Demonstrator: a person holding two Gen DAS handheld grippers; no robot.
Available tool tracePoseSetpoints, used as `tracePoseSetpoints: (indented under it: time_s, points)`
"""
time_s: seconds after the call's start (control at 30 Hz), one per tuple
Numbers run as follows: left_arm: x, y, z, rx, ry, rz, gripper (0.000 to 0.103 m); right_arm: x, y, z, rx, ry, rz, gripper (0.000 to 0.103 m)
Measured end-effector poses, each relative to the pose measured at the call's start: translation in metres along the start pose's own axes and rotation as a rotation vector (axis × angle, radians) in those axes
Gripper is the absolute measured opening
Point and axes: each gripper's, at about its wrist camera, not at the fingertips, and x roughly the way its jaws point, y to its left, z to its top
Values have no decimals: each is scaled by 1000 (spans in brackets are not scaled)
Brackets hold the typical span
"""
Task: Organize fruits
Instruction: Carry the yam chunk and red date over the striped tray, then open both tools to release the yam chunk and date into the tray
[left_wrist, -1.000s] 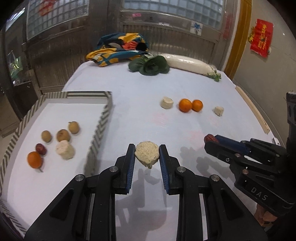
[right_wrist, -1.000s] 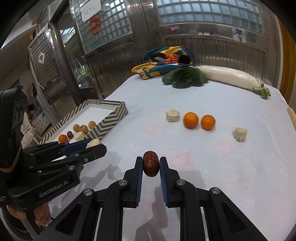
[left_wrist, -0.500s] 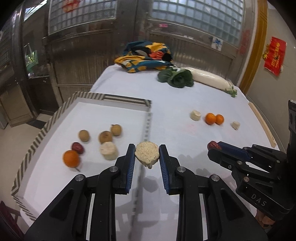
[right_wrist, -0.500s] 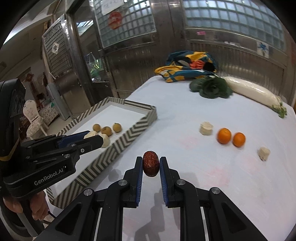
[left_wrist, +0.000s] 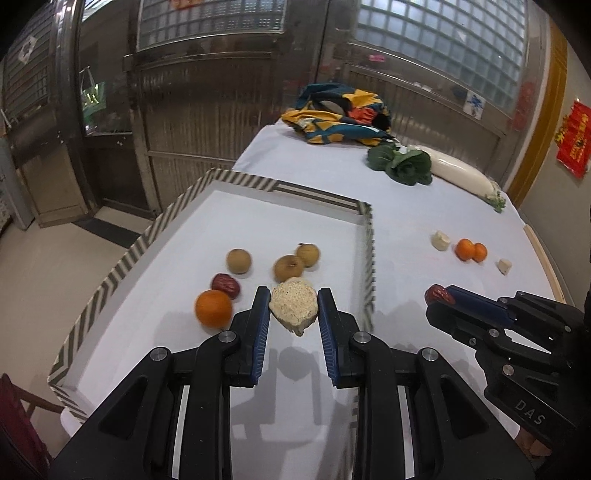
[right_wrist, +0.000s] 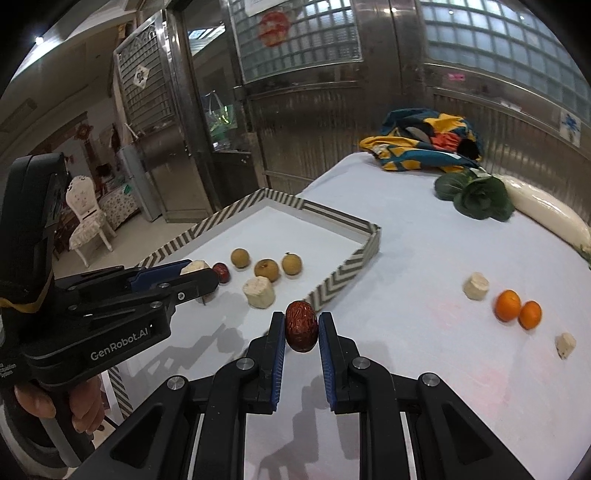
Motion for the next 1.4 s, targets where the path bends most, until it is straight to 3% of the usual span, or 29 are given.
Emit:
tracePoseSetpoints:
  time_s: [0.47,0.8,1.2,1.4]
  points:
    - [1,23,-1,-38,7,14,25,21,18,8,-40,26,33,17]
    - [6,46,-4,-71,66,-5,25,43,29,14,-73,60,62,17]
    - [38,49,-4,-63,180,49,25,95,59,18,-179,173,91,17]
    - [45,52,-1,-75,192,74,25,116,59,17,-195,225,82,17]
